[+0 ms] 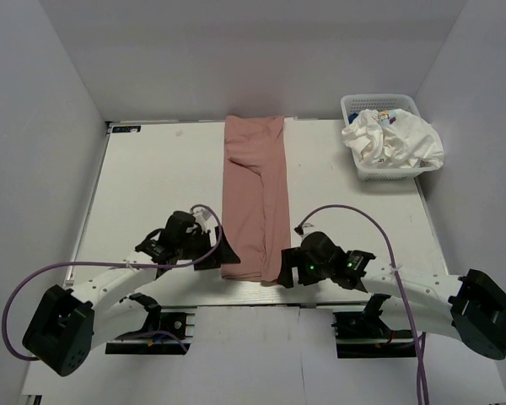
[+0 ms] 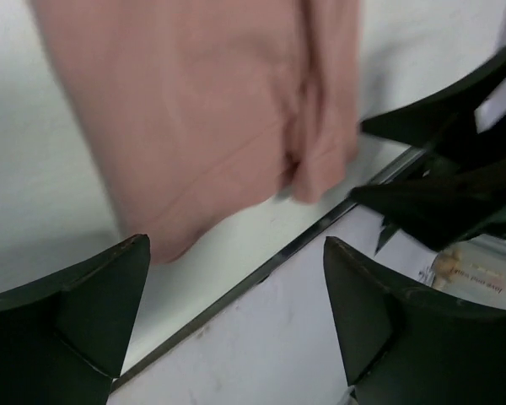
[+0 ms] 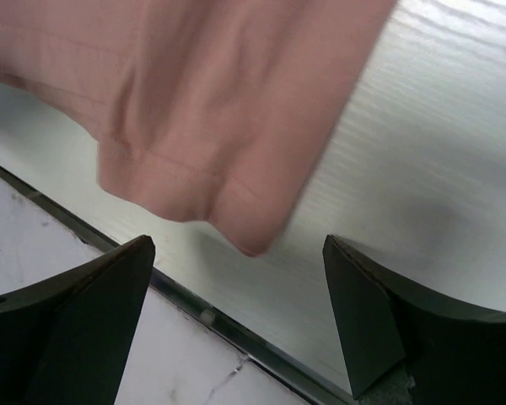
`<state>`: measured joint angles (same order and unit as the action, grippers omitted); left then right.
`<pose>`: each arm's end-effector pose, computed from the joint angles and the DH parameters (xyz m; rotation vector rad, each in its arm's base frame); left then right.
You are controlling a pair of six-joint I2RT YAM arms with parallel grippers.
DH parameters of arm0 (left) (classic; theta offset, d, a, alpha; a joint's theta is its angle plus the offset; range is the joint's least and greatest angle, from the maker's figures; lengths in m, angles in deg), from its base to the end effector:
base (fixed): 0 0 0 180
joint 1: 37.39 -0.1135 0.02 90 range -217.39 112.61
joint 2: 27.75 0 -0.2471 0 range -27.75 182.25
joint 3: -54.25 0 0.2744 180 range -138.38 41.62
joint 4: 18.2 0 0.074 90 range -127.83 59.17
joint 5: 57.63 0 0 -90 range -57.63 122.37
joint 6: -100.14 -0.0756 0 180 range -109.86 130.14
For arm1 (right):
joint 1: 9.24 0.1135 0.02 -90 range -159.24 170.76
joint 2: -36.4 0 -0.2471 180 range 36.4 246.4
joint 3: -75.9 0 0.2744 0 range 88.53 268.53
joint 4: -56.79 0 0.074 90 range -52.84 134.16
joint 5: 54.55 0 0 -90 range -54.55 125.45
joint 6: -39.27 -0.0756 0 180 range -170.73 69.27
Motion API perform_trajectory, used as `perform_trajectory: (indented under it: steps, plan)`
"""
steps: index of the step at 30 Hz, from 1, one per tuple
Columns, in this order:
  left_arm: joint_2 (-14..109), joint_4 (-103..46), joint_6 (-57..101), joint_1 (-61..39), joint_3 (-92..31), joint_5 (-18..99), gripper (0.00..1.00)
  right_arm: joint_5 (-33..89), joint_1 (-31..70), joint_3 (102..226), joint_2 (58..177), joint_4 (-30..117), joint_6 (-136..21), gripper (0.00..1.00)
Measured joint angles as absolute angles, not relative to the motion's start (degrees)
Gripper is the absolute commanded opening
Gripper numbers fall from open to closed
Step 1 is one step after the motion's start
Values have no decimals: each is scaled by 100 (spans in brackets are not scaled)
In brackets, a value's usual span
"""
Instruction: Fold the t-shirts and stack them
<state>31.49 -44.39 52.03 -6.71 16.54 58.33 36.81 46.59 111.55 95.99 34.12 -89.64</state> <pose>0.1933 -0.1532 0.1201 -0.0233 2.6079 -1.0771 0.1410 0.2046 0.1066 -0.3588 2.4930 0.7170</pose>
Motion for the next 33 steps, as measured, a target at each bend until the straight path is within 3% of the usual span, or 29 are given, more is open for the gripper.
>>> perform_trajectory:
  steps: [6, 9, 10, 12, 13, 14, 17, 26, 33]
  plan:
    - [3685, -4351, 5443, -409, 2104, 6078, 76, 3478, 4659, 11249, 10096, 3947, -9021, 80]
    - [3925, -4238, 5465, -346, 2071, 6058, 52, 3498, 4659, 11367, 10338, 4000, -9085, 65]
    - [4017, -4238, 5463, -330, 2047, 6019, 38, 3528, 4659, 11400, 10399, 3987, -9104, 55]
    - [4194, -4242, 5436, -302, 2025, 5925, 24, 3585, 4659, 11420, 10478, 3921, -9144, 48]
    - [4259, -4266, 5421, -295, 2019, 5881, 19, 3622, 4652, 11420, 10482, 3888, -9176, 35]
    - [4301, -4286, 5377, -287, 2006, 5839, 1, 3670, 4652, 11420, 10480, 3829, -9196, 27]
    - [4323, -4330, 5301, -269, 1872, 5660, 0, 3804, 4648, 11420, 10478, 3639, -9264, 0]
    - [4249, -4386, 5028, -273, 1245, 5492, 0, 4293, 4648, 11509, 10039, 3530, -9200, 0]
    - [4627, -4384, 5076, -337, 438, 4989, 0, 5362, 4517, 12578, 10351, 3466, -9041, 0]
